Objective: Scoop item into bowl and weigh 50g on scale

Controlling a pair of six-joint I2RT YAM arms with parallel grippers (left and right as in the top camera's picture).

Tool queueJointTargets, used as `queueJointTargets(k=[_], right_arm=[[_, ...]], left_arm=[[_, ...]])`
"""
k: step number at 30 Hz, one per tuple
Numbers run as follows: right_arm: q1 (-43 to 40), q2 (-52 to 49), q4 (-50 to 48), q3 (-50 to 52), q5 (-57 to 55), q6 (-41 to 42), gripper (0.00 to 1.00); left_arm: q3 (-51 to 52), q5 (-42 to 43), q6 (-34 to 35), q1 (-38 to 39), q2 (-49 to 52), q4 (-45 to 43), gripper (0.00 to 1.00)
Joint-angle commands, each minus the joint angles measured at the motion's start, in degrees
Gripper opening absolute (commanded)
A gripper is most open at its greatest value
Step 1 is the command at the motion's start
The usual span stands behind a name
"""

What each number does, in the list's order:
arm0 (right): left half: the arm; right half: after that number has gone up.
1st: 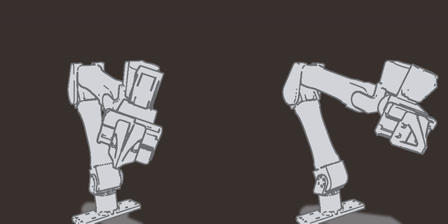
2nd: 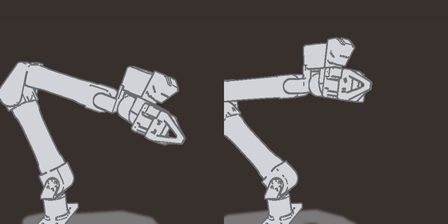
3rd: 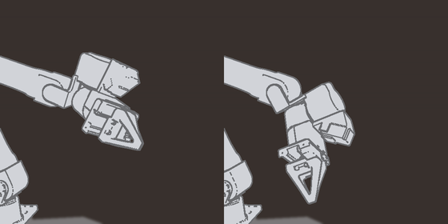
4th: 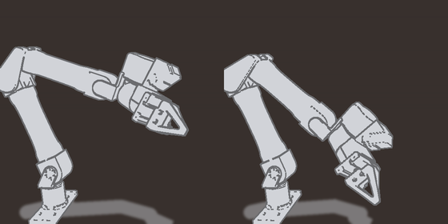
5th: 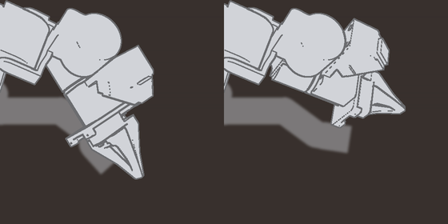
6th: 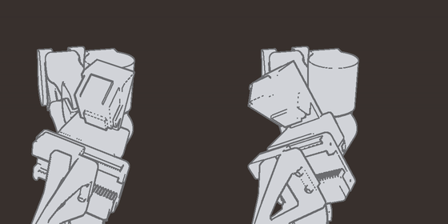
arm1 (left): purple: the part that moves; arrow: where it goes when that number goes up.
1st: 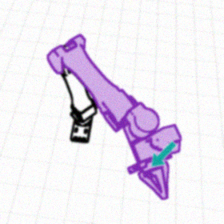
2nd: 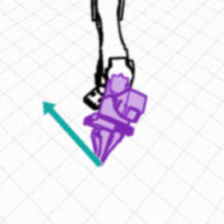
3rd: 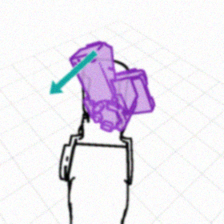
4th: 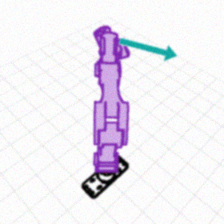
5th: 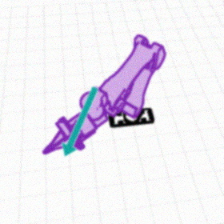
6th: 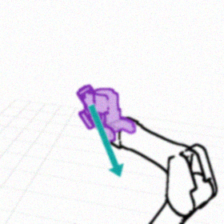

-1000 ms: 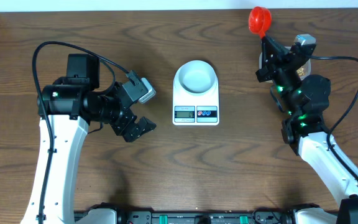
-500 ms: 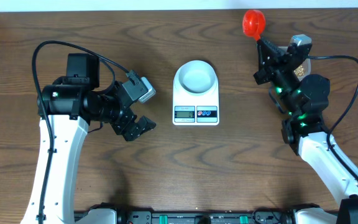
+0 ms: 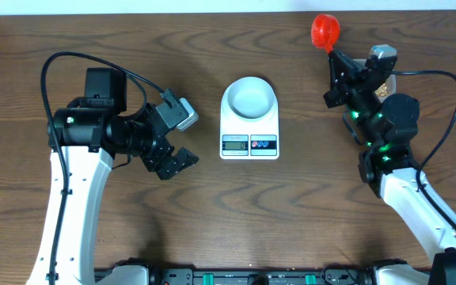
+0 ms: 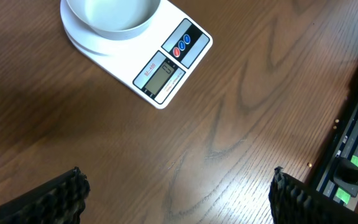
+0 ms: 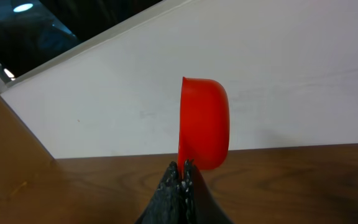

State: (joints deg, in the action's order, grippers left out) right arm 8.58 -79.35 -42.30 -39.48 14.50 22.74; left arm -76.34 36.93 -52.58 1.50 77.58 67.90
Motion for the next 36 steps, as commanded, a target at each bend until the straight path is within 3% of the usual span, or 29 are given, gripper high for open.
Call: queueJointTargets(k=[1,14,24,34,36], right_arm=[[-0.2,-0.2,0.2,-1.2,-0.9,-1.2,0.01],[-0.4,-0.2,8.2,-1.2,0.0,-2.1,0.01],[-5.3,0.0,16.7,-2.7,11.2,-3.0,0.01],[-18.9,0.3,16.5,-2.7,29.5,12.4,0.01],[-20.3,0.3,16.4,-2.7,31.6,11.1,0.01]], left_arm=[[0.1,-0.1,-0.7,-0.2,-0.1,0.2,0.95],[0.1,-0.1,-0.7,-0.2,-0.1,0.2,0.95],[0.1,-0.1,-0.7,-0.2,-0.1,0.2,0.95],[0.1,-0.1,-0.7,-0.2,-0.1,0.2,0.95],[0.1,-0.1,-0.7,-0.2,-0.1,0.2,0.95]])
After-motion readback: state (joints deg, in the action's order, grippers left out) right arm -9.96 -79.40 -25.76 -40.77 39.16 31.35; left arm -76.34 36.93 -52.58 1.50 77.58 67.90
